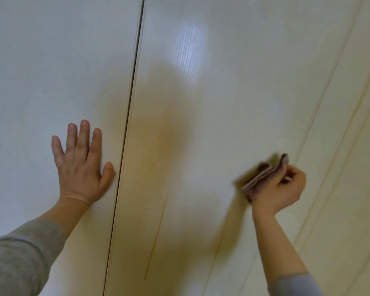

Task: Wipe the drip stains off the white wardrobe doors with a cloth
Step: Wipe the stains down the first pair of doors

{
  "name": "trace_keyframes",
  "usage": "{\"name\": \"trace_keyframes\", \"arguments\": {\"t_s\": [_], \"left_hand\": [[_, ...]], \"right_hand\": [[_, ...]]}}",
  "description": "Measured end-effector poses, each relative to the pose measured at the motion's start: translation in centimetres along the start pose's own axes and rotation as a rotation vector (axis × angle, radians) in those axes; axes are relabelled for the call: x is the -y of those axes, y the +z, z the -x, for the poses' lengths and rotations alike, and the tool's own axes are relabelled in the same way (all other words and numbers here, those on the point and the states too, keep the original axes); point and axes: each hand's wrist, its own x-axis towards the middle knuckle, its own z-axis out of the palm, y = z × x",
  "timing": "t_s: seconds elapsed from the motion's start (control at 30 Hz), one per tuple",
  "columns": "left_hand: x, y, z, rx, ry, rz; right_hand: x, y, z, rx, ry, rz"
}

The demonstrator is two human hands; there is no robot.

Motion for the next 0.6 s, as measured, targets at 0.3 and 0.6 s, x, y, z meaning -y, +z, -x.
{"name": "trace_keyframes", "arguments": {"t_s": [0.3, 0.6], "left_hand": [[0.1, 0.2, 0.0, -0.022, 0.005, -0.011], [0.1, 0.1, 0.0, -0.005, -0.006, -0.019]], "right_hand": [[-0.9, 2.5, -3.7, -0.03, -0.058, 0.146], [-4.7, -4.2, 7.4, 0.225, 0.303, 0.106]]}}
